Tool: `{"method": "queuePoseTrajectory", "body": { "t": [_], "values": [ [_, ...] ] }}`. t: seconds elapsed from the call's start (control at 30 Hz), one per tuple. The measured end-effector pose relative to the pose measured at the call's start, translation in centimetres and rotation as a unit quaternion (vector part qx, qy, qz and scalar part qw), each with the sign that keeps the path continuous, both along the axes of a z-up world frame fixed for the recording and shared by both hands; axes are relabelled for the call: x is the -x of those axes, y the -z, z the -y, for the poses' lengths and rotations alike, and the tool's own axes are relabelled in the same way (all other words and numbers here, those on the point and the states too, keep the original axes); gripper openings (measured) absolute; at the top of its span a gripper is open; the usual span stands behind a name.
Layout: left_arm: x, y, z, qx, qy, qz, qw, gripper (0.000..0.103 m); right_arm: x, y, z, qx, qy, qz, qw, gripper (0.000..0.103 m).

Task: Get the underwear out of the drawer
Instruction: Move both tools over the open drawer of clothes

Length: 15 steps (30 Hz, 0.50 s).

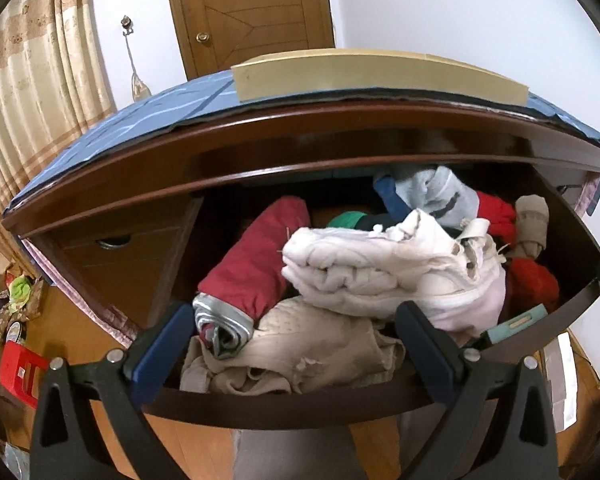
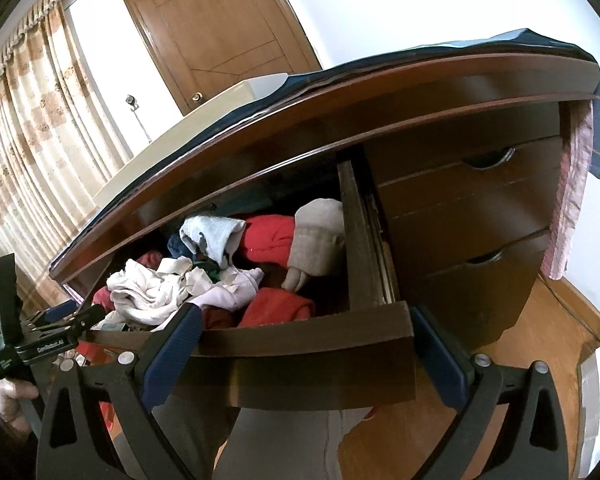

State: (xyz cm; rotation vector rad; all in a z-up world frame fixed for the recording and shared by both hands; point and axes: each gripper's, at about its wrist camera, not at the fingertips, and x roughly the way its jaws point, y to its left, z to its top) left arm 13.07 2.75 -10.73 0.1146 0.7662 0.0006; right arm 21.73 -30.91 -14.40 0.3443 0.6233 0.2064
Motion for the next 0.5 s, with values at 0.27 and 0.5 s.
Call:
{"method": "queuePoseTrajectory", "body": {
  "t": [0.27,0.5],
  "values": [
    [1.0,0.3,-0.4,-0.002,0.007,-0.004,1.0000,0.103,0.9,0.2,0.3,0.001,-0.003,-0.002,1.000,0.102],
    [1.2,0.0,-1.1,0.010,0.001,0.001,1.0000,0.103,0.5,0.1,0.6,0.001,-0.007,-0.003,1.000,0.102]
  ]
}}
